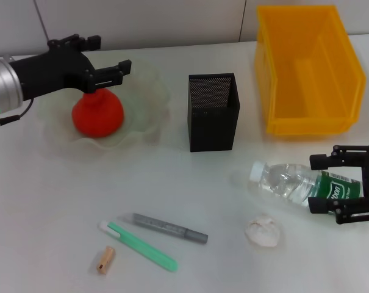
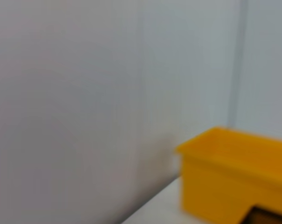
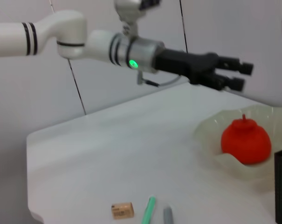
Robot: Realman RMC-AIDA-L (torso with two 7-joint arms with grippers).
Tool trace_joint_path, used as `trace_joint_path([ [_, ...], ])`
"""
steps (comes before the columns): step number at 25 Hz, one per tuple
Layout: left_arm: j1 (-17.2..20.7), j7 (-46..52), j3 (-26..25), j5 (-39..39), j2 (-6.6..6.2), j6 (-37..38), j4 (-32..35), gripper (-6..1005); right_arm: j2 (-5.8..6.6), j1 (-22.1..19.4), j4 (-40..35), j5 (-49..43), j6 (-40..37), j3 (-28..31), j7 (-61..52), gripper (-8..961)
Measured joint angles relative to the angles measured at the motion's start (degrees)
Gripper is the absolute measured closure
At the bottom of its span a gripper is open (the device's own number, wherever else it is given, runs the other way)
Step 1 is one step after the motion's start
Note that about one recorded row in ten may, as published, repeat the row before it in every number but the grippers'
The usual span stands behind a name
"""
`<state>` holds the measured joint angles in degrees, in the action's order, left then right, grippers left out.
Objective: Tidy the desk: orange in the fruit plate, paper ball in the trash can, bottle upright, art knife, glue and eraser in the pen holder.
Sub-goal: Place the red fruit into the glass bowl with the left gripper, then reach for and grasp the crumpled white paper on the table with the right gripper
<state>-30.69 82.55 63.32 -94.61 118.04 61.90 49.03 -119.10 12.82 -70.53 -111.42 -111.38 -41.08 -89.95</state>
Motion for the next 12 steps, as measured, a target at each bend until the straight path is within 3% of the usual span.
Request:
trace_joint_path([
  [6,1.2,0.8,-2.0,-0.3,-0.52,8.8,3.3,173,0.01,0.5,-0.7,-1.0,0.9,0.0,-1.3,182],
  [8,3.1,0.3,-4.2,-0.1,-1.53,20.4,5.8,173,0.01,1.1,-2.4,-3.0,2.3,-0.2,-4.0,182],
  [9,3.1,0.3,-4.2,-0.1,-1.53,20.4,5.8,174,0.01,1.1,-2.4,-3.0,2.3,-0.2,-4.0,182],
  [12,4.1,0.2,-7.6,-0.2,-1.98,29.8,6.0,174,-0.02,2.8,-3.9,-6.2,3.6,-0.7,-8.0,182],
])
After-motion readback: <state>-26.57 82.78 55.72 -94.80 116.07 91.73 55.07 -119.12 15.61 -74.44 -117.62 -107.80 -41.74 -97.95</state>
